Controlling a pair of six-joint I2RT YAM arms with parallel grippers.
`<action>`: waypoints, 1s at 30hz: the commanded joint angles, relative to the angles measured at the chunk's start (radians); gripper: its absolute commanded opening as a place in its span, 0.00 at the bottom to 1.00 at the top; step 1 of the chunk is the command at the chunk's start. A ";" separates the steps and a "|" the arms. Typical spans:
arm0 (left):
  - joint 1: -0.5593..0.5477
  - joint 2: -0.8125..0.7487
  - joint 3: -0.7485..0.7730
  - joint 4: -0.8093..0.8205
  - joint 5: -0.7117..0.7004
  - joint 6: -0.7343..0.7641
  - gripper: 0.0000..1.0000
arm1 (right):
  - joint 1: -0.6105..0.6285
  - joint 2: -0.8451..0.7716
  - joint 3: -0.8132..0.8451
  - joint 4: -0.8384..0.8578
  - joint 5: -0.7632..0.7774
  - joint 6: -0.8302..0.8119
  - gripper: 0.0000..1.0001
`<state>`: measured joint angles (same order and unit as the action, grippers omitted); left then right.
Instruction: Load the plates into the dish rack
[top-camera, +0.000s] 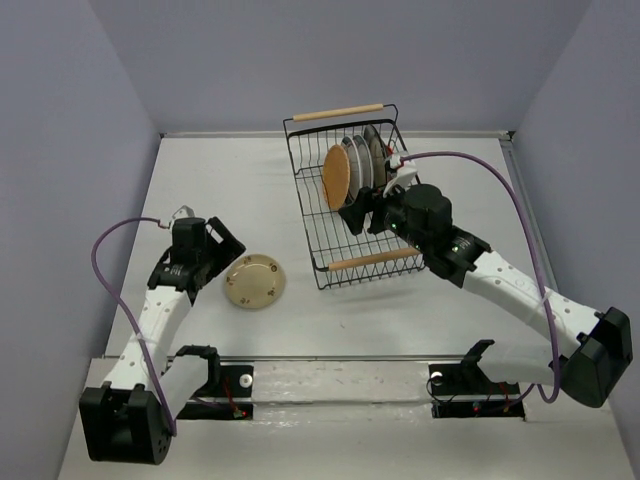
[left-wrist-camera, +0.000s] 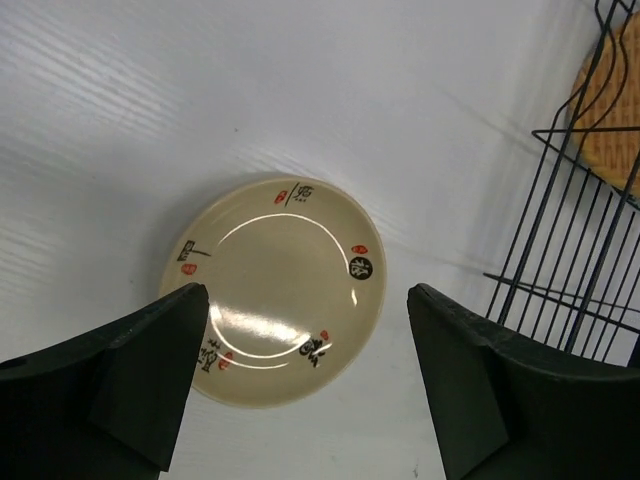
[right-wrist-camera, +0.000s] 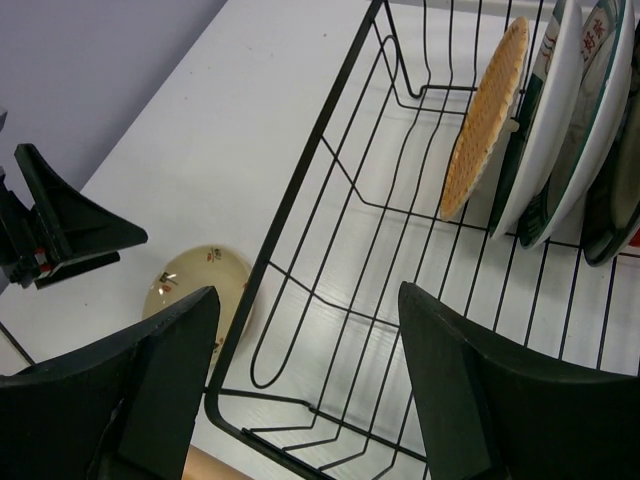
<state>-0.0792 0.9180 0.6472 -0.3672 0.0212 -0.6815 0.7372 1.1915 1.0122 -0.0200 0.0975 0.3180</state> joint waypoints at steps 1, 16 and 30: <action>0.001 0.019 -0.001 -0.126 -0.058 -0.033 0.92 | 0.001 -0.029 -0.014 0.055 0.016 0.000 0.78; 0.001 0.074 -0.078 -0.130 -0.121 -0.145 0.77 | 0.001 -0.020 -0.015 0.057 0.013 0.009 0.78; -0.001 0.147 -0.204 0.051 0.008 -0.181 0.52 | 0.001 -0.003 -0.018 0.058 0.018 0.015 0.78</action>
<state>-0.0784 1.0660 0.4702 -0.3786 -0.0105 -0.8448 0.7372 1.1912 0.9974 -0.0147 0.1055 0.3222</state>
